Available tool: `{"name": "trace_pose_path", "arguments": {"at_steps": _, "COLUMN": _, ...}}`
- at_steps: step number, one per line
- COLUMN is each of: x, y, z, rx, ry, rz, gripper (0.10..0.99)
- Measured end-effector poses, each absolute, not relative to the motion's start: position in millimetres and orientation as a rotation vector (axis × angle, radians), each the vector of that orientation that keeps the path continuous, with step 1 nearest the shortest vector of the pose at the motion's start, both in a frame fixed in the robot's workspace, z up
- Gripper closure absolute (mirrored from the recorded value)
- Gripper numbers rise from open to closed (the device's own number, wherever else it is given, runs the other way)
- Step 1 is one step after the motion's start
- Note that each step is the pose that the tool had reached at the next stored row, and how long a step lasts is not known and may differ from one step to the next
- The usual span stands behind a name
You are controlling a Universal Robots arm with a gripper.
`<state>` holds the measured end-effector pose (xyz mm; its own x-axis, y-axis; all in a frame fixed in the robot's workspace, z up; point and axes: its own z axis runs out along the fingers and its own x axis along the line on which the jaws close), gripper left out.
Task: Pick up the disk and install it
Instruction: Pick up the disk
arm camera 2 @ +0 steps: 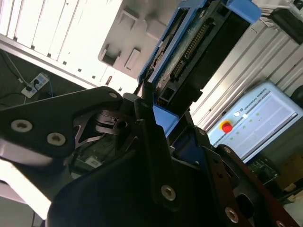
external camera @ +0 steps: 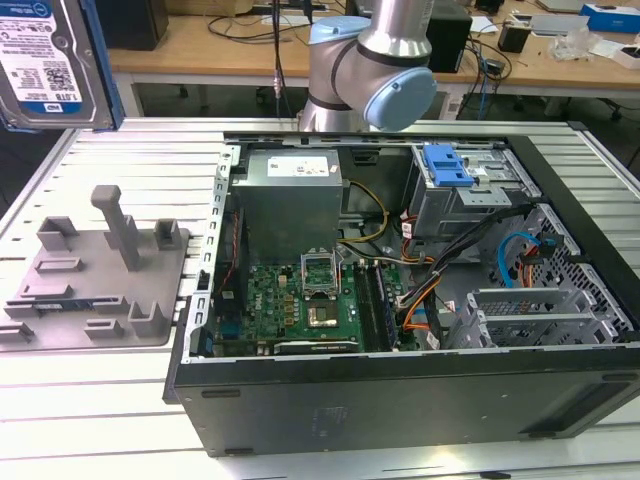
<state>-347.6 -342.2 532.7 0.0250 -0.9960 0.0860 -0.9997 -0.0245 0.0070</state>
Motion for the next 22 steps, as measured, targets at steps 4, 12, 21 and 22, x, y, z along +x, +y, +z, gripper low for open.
{"name": "trace_pose_path", "arguments": {"at_steps": 4, "x": -330, "y": -350, "z": 533, "rx": 2.201, "ry": -2.147, "rz": 0.087, "gripper": 0.718}}
{"name": "trace_pose_path", "arguments": {"at_steps": 12, "x": -289, "y": -368, "z": 533, "rx": 2.201, "ry": -2.147, "rz": 0.087, "gripper": 0.718}}
{"name": "trace_pose_path", "arguments": {"at_steps": 21, "x": -236, "y": -396, "z": 533, "rx": 2.201, "ry": -2.147, "rz": 0.087, "gripper": 0.718}}
{"name": "trace_pose_path", "arguments": {"at_steps": 22, "x": -231, "y": -398, "z": 533, "rx": 2.201, "ry": -2.147, "rz": 0.087, "gripper": 0.718}}
